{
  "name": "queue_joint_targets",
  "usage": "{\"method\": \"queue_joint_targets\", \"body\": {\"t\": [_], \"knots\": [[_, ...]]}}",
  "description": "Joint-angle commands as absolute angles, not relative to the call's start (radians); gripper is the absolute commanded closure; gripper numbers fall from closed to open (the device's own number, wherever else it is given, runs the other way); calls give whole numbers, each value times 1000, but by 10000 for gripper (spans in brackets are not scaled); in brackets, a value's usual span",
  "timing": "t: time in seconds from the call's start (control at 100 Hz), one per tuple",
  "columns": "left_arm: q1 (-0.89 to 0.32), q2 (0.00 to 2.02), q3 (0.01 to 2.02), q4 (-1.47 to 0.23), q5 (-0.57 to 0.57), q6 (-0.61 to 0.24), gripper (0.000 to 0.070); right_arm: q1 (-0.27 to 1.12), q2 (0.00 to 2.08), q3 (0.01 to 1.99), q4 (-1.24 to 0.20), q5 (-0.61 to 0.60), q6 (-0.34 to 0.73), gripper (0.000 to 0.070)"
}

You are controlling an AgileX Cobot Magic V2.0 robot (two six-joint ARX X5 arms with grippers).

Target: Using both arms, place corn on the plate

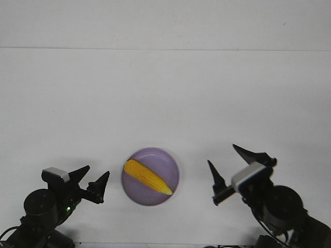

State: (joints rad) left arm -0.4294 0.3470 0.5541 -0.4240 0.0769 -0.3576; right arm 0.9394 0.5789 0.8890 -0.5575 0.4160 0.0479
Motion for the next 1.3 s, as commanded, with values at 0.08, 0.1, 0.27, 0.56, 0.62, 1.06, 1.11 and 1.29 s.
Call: {"method": "queue_joint_targets", "body": {"t": [0.08,0.1,0.27,0.56,0.62,1.06,1.11,1.29], "knots": [[-432,351,562,-408,74,-348,171,947,358,752,-556,450,54,161],[-432,351,562,-407,74,-347,181,947,336,737,-556,450,60,163],[-432,351,562,-406,74,-341,677,947,243,671,-615,446,105,700],[-432,350,562,-393,74,-329,685,948,249,671,-634,445,105,684],[-432,350,562,-393,75,-329,684,948,249,671,-631,446,105,684],[-432,350,562,-395,74,-321,684,948,249,671,-629,445,105,684],[-431,350,562,-395,68,-288,685,948,249,671,-629,445,105,684],[-352,300,506,-318,-13,-41,685,948,249,671,-629,445,105,684]]}}
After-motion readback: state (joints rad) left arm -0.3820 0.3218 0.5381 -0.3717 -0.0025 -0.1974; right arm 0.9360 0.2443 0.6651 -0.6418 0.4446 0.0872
